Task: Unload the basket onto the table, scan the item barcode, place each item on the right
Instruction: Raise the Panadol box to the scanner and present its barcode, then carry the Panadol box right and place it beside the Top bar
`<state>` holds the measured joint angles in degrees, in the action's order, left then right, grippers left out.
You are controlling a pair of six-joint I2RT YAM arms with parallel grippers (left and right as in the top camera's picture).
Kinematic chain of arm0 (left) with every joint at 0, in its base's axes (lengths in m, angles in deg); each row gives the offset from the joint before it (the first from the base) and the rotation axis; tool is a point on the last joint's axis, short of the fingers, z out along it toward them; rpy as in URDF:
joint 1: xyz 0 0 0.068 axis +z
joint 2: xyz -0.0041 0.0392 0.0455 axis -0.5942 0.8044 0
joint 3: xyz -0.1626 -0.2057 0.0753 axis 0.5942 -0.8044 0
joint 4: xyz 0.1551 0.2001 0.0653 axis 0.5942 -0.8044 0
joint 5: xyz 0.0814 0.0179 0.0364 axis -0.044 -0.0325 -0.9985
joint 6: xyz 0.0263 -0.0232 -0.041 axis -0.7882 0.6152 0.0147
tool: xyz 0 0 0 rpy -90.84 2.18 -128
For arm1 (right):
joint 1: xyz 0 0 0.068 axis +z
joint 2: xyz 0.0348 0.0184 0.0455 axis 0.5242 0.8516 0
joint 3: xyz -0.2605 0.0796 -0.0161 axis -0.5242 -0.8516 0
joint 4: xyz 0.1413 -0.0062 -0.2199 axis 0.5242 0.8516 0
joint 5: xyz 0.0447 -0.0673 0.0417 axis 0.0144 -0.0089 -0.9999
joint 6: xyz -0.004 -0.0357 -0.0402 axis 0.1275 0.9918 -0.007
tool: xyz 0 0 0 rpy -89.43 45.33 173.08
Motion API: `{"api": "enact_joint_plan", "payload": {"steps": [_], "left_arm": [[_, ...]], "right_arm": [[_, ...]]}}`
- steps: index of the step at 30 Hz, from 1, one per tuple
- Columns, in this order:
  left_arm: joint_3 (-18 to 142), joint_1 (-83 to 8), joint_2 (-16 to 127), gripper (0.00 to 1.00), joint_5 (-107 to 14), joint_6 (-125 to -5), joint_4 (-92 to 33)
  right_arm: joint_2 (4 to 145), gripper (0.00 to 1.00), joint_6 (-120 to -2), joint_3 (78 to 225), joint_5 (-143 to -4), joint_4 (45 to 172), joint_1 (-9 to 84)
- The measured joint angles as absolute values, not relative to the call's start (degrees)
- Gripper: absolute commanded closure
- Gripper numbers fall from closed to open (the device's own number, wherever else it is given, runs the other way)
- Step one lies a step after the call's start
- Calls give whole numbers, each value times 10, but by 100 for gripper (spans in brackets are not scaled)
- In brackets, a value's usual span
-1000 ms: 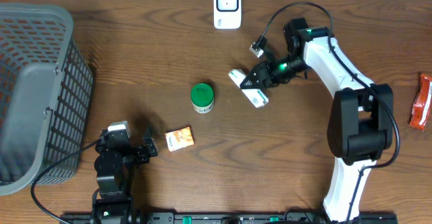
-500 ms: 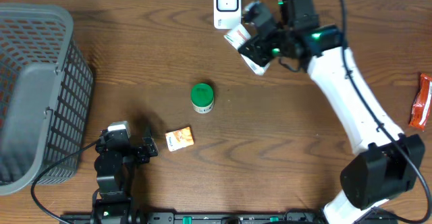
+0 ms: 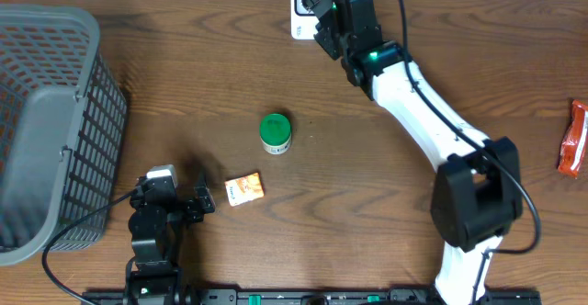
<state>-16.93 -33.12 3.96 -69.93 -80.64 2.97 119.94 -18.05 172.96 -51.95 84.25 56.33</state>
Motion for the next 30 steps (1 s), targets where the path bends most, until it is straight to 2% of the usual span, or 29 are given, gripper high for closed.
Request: {"api": "enact_joint_plan", "payload": {"steps": [4, 8, 21, 30], "left_arm": [[-169, -331, 40, 1, -700, -806, 30], [-169, -331, 40, 1, -701, -806, 30], [-169, -331, 40, 1, -701, -806, 30], [-169, -331, 40, 1, -701, -806, 30]], "right_arm": [[1241, 75, -118, 1732, -467, 732, 562], [1298, 75, -71, 1764, -438, 678, 562], [1526, 74, 21, 2046, -418, 671, 569], [1591, 74, 149, 2076, -416, 654, 596]]}}
